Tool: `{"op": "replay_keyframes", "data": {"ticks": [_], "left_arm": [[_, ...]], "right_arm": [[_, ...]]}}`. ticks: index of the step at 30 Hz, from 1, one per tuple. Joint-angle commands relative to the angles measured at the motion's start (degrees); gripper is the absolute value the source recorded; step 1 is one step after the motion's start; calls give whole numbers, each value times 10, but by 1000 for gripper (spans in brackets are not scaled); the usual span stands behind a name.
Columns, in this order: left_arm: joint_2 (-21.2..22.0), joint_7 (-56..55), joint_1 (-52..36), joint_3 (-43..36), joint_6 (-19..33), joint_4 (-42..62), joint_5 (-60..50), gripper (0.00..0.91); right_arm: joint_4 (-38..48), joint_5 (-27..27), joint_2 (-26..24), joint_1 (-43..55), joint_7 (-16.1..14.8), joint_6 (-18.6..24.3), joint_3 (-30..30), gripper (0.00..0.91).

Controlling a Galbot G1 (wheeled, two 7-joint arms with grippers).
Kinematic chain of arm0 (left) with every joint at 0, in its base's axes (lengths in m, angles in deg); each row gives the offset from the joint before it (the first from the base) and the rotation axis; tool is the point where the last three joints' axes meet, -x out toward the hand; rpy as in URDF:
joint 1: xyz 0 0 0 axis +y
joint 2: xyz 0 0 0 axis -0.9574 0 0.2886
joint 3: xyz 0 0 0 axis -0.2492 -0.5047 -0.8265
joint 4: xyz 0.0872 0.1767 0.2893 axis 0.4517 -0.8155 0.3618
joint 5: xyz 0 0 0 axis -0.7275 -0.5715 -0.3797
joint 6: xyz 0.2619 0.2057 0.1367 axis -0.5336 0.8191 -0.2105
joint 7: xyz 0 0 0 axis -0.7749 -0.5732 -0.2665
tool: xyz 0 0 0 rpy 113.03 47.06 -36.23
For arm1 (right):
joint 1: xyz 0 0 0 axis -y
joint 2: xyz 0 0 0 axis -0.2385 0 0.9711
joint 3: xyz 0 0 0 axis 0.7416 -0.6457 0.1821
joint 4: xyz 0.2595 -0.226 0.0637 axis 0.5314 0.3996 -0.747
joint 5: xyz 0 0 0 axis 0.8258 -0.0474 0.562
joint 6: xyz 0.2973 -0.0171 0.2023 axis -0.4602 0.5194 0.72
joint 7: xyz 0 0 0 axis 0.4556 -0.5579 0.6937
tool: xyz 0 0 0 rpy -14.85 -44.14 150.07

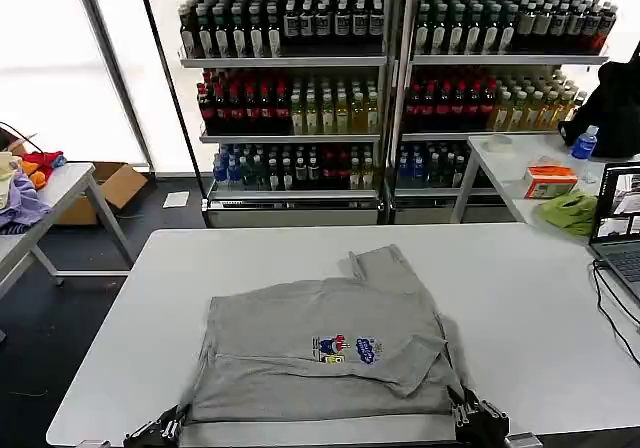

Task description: Fold and organize the clothes.

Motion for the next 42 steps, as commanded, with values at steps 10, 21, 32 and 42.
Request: {"op": "replay_keyframes", "data": {"ticks": [10,21,32,42], "left_arm": [[-146,95,-155,82,-9,52,46,907],[-219,221,-386,-92,-4,237,42,907],[-183,257,-519,-216,12,363,19,907],[-155,256,-529,-241,14,391,13,907]], "right_arm": [[93,125,-106,292,-47,-76,28,907],[394,147,-76,626,-189,-75,-187,907],[631,17,5,760,-318,-16,-280,907],[657,-4,30,740,-314,-6,-274,907]]}}
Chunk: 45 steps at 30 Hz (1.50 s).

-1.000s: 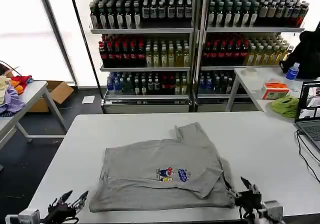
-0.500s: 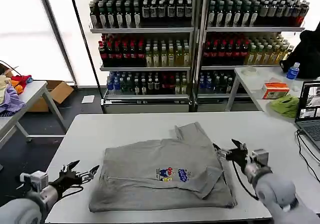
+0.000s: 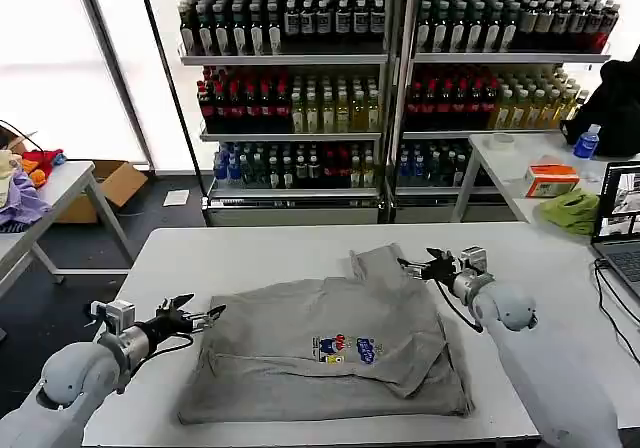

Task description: Fold and organize the clothes.

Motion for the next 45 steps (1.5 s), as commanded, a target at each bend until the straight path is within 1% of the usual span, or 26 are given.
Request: {"op": "replay_keyframes", "data": {"ticks": [1,3,12,13,14,15,16,17,18,19,20,21,22,37,42,45], "left_arm": [[13,27,-72,-66,3,76,-8,907],[15,27,-70,-66,2,78,-8,907],[19,27,-74,-72,0,95,-8,907],[20,27,-75,-73,1,97,-8,907],[21,27,-77,-74,2,98,-8,907],[22,28,-80,-76,2,100,-7,877],[24,28,-82,-77,3,100,-6,816],[24,28,-85,-79,2,102,-6,746],[26,27,-90,-83,2,104,-5,534],[27,26,-93,-87,3,106,-5,393],[28,26,-94,-89,3,107,-4,171],[29,27,-96,-93,3,108,-4,111],[30,27,-97,-95,4,108,-3,10],[30,15,-117,-105,18,120,10,10],[27,11,-115,-103,21,108,13,10],[26,3,-105,-94,26,89,17,10]], "right_arm": [[98,-33,28,56,-40,16,-36,907],[104,-26,33,55,-41,25,-36,907],[157,-37,81,72,-35,20,-42,897],[160,-38,82,73,-35,20,-43,836],[164,-41,86,76,-35,20,-45,705],[168,-41,88,78,-34,21,-47,705],[169,-41,90,78,-34,21,-49,60],[169,-41,91,78,-34,21,-49,0],[168,-41,92,77,-35,21,-50,0],[166,-40,93,76,-34,21,-50,0],[164,-40,93,76,-34,21,-50,0],[162,-40,94,74,-34,20,-50,0],[160,-40,93,72,-34,20,-49,0],[127,-20,84,57,-29,19,-44,0],[101,2,75,48,-24,15,-38,0],[70,26,66,33,-18,11,-28,0]]}}
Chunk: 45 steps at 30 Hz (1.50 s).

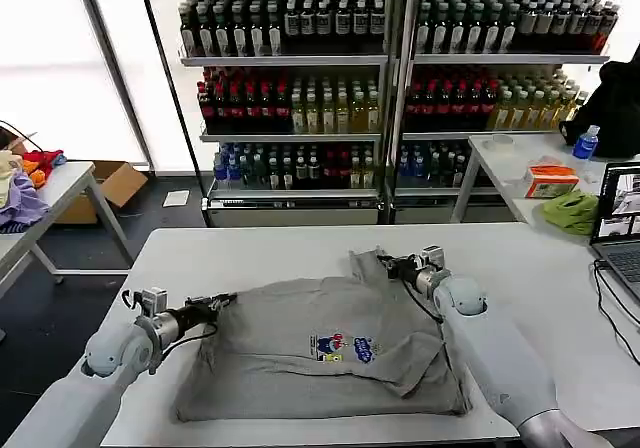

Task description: Fold and organize the clothes.

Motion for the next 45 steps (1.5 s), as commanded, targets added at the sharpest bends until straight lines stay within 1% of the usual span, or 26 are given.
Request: {"op": "replay_keyframes", "data": {"ticks": [1,8,11,14,17,18,19,20,26,31,34,37,40,45], "left_arm": [[-3,-13,9,12,11,-30,8,20],[-11,-31,68,56,28,-103,15,10],[-12,-36,98,76,34,-143,14,10],[-10,-40,122,91,39,-170,14,10],[-11,-40,151,109,43,-194,14,10],[-12,-41,158,113,45,-201,14,10],[-12,-41,167,119,46,-207,14,10],[-13,-41,180,125,47,-215,14,20],[-13,-43,226,144,50,-245,12,10],[-21,-51,250,155,49,-265,12,10],[-26,-53,272,167,44,-281,12,20],[-27,-53,303,182,37,-294,12,10],[-25,-54,335,199,32,-310,7,10],[-21,-46,388,227,16,-335,-2,10]], "right_arm": [[-62,44,-11,-21,8,-7,15,0],[-169,113,-45,-90,33,-31,60,0],[-231,147,-59,-123,48,-40,80,0],[-280,168,-68,-153,59,-42,98,0],[-323,179,-71,-187,68,-42,130,0],[-325,180,-71,-193,70,-42,132,0],[-341,187,-71,-208,73,-45,149,0],[-362,189,-72,-228,74,-48,160,0],[-440,193,-88,-318,85,-54,208,0],[-493,223,-105,-387,94,-61,266,0],[-524,223,-114,-442,95,-62,291,0],[-550,223,-110,-498,101,-63,312,0],[-588,225,-95,-563,107,-62,327,0],[-611,216,-78,-615,114,-62,336,0]]}}
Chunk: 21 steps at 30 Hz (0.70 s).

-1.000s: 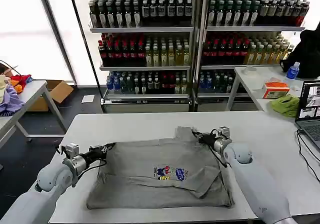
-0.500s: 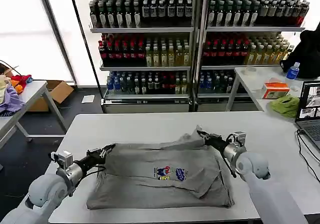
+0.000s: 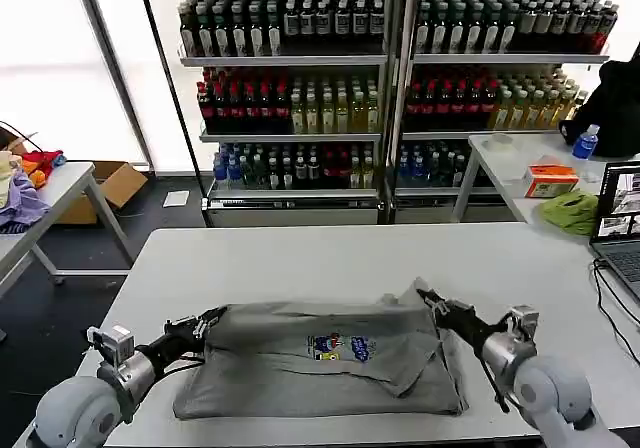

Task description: Fold and organize the clothes.

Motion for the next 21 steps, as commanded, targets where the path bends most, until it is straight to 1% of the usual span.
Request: {"op": "replay_keyframes", "data": {"ticks": [1,3,4,5,6,10,14,15,17,20,21], "left_arm": [[4,5,128,57,-22,-64,-21,10],[10,9,145,57,-29,-66,-42,10],[13,10,150,56,-34,-70,-60,907],[17,10,158,54,-40,-71,-67,907],[20,11,164,53,-40,-73,-79,907],[31,0,175,60,-44,-86,-89,907],[28,-7,191,102,-57,-102,-89,907],[26,-13,196,119,-60,-106,-90,907],[25,-22,205,135,-60,-116,-89,907],[34,-67,215,159,-52,-141,-63,907],[44,-102,223,156,-34,-154,-49,907]], "right_arm": [[-93,-6,13,-166,14,-5,52,0],[-88,-35,15,-171,25,-8,44,0],[-86,-51,16,-173,32,-9,37,403],[-81,-66,16,-173,34,-8,33,403],[-78,-82,17,-173,34,-8,30,907],[-82,-84,18,-170,45,-1,36,907],[-95,-77,10,-168,41,9,55,907],[-101,-77,5,-170,36,19,63,907],[-108,-80,3,-172,36,37,72,907],[-111,-101,6,-175,21,121,91,907],[-109,-112,7,-177,11,153,97,907]]}}
